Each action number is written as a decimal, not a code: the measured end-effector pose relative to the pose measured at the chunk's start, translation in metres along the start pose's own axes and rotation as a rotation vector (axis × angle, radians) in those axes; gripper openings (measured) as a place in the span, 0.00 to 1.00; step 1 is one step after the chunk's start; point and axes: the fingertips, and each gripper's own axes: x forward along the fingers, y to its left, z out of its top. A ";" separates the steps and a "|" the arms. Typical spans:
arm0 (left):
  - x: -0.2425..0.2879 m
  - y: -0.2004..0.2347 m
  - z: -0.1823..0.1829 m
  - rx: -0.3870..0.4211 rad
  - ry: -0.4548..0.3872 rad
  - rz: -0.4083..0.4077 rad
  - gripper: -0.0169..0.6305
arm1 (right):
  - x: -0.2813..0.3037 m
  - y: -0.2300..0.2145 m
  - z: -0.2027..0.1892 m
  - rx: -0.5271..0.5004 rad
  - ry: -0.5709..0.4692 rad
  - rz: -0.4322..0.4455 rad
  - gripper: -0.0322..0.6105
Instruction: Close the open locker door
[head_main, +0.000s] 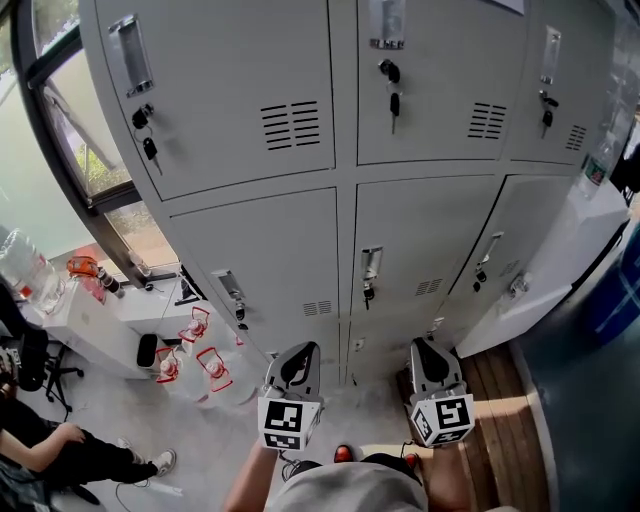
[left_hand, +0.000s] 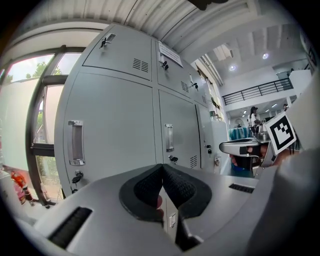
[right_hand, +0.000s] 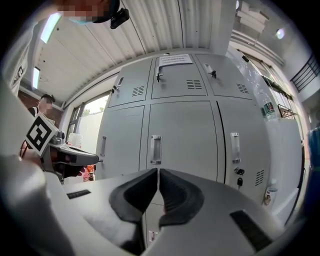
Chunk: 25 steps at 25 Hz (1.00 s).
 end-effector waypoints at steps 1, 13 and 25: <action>-0.002 -0.001 -0.002 -0.003 0.005 -0.001 0.06 | -0.005 0.001 -0.003 0.004 0.006 -0.004 0.09; -0.015 -0.008 -0.010 -0.003 0.019 0.001 0.06 | -0.028 0.004 -0.014 0.007 0.026 -0.009 0.09; -0.014 -0.015 -0.007 0.003 0.016 -0.009 0.06 | -0.030 0.006 -0.015 -0.004 0.033 -0.002 0.09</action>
